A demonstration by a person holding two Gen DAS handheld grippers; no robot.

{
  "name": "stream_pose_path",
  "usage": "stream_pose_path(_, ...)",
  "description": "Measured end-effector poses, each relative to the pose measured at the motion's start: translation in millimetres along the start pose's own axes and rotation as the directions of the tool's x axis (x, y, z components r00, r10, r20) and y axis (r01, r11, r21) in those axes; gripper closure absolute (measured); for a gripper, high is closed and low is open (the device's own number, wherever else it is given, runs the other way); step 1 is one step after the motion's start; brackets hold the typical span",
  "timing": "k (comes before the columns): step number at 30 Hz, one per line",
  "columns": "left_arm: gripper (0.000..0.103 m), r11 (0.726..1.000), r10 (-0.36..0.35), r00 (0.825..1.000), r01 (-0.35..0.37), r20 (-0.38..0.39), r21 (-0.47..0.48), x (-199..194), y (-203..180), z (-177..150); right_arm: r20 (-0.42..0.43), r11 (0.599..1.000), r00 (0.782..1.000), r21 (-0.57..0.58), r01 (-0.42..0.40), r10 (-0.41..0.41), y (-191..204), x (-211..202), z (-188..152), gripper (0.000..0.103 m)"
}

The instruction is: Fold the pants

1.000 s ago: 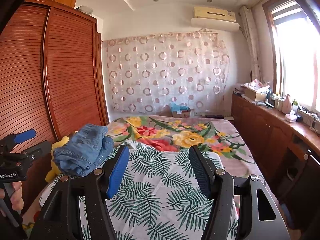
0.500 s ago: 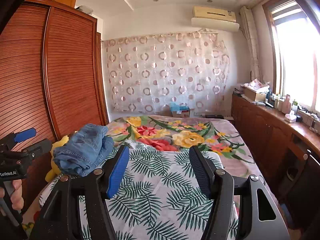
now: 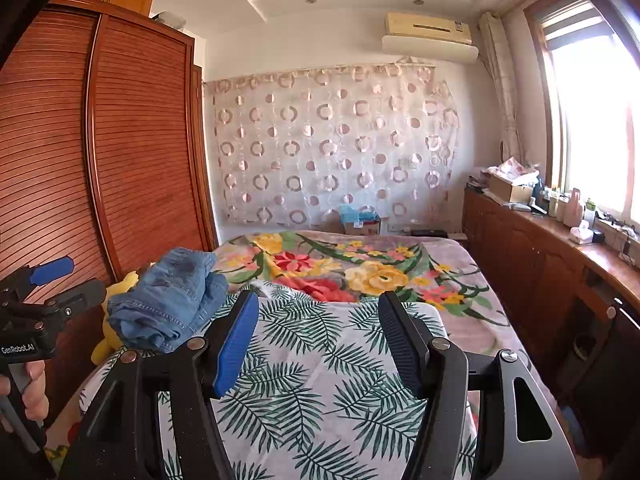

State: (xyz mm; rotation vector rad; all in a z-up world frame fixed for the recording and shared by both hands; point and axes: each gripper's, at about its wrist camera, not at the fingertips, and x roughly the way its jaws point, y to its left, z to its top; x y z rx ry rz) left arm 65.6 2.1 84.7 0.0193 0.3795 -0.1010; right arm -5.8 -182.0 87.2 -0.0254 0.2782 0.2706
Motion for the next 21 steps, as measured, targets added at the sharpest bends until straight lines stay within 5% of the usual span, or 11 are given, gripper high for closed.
stream_pose_path(21,0.000,1.000,0.000,1.000,0.000,-0.001,-0.001,-0.1,0.1,-1.1,0.001,1.000,1.000,0.003,-0.001,0.001,0.6,0.8,-1.8,0.039)
